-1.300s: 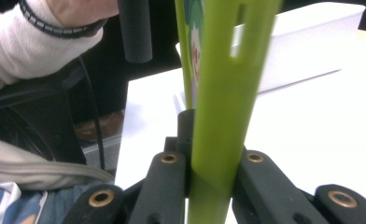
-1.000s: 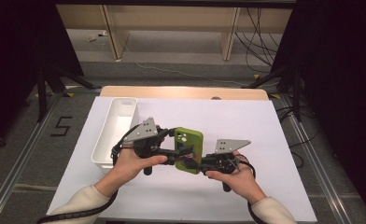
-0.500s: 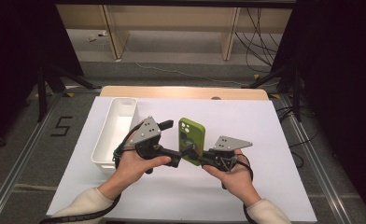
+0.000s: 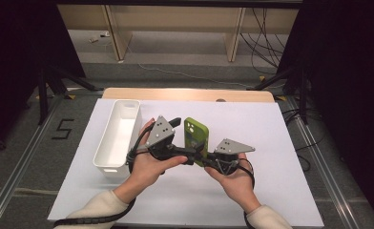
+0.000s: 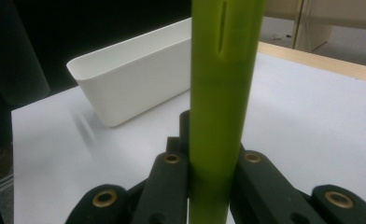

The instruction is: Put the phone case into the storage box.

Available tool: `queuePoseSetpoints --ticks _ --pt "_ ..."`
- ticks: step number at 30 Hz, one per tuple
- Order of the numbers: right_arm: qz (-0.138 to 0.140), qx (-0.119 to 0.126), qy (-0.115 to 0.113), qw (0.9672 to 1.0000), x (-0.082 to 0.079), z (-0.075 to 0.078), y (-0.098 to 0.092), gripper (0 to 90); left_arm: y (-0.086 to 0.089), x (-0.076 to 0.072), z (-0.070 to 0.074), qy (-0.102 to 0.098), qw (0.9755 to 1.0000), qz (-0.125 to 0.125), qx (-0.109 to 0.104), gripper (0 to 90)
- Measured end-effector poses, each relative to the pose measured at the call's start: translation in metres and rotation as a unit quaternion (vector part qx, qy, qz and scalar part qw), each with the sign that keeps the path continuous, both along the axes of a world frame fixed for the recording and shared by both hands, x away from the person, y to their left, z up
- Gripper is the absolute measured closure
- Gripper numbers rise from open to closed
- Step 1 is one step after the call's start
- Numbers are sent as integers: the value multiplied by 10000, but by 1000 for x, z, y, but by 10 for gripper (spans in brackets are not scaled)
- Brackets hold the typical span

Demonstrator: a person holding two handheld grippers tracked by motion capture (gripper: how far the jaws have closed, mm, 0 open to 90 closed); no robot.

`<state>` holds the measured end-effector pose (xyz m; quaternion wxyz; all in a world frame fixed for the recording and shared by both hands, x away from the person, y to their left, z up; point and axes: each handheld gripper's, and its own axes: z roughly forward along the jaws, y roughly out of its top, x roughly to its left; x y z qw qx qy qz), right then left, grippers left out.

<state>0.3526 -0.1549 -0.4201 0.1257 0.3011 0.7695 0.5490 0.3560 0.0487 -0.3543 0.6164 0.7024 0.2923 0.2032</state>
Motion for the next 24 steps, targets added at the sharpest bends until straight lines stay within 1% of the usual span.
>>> queuePoseSetpoints --ticks 9,12,17,21,24 --pt "-65 -30 -30 10000 -1 0 1 869 -9 5 -2 105 9999 68 -37 0" --pt "-85 -64 -45 9999 -1 0 1 869 -12 6 -2 108 9999 66 -36 0" --pt "-101 -62 -84 9999 -1 -1 2 869 -14 8 -3 142 9998 155 -38 1" --pt "-104 -75 -92 9999 -2 -1 3 869 -14 9 -4 166 9996 204 -73 39" --pt "-106 -80 -90 9999 -2 -1 3 869 -14 9 -5 163 9996 204 -78 86"
